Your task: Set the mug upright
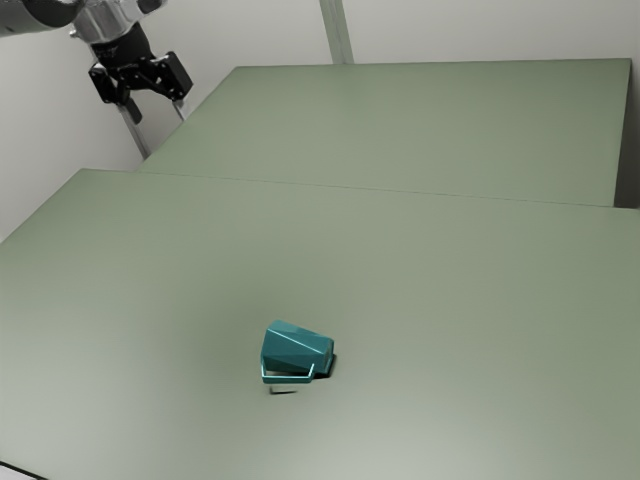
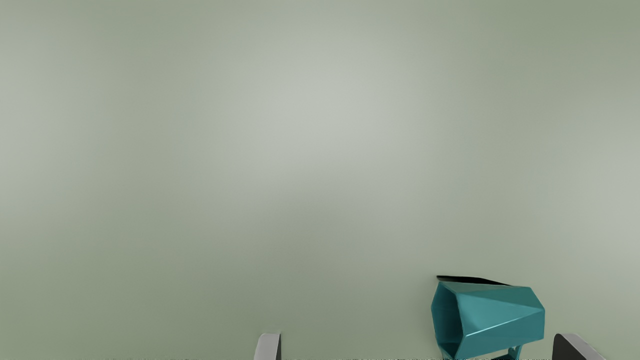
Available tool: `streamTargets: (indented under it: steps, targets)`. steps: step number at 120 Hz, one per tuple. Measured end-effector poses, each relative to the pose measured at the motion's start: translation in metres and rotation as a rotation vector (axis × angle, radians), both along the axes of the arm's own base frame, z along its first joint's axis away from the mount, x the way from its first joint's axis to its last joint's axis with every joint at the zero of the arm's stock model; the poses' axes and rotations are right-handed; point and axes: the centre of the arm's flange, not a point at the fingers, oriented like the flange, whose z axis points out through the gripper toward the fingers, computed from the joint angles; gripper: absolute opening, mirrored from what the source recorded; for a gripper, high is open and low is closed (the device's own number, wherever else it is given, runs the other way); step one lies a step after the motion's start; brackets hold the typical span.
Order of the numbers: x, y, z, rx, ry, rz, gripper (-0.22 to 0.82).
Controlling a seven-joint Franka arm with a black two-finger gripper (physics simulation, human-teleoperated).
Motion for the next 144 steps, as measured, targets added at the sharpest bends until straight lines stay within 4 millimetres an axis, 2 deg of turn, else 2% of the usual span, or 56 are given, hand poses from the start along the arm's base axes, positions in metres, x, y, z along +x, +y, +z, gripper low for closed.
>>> streamTargets:
  steps: [14, 20, 24, 34, 42, 49, 64, 73, 89, 103, 116, 144]
  targets:
    - [0.001, -0.001, -0.013, -0.014, 0.021, 0.009, 0.59]
    - [0.000, -0.008, -0.029, -0.046, 0.041, 0.005, 0.59]
    - [-0.005, -0.012, -0.050, -0.075, 0.070, 0.006, 0.59]
    - [-0.024, -0.022, -0.116, -0.194, 0.154, 0.018, 0.59]
    - [-0.034, -0.023, -0.166, -0.303, 0.188, 0.042, 0.59]
    - [-0.043, -0.012, -0.203, -0.412, 0.193, 0.094, 0.58]
    - [-0.076, 0.031, -0.268, -0.634, 0.162, 0.245, 0.58]
    - [-0.093, 0.039, -0.300, -0.730, 0.137, 0.297, 0.58]
    - [-0.109, 0.023, -0.335, -0.827, 0.102, 0.290, 0.58]
    - [-0.122, 0.012, -0.356, -0.862, 0.082, 0.257, 0.58]
    - [-0.128, 0.010, -0.365, -0.869, 0.054, 0.213, 0.58]
    - [-0.131, -0.011, -0.373, -0.886, 0.014, 0.103, 0.58]
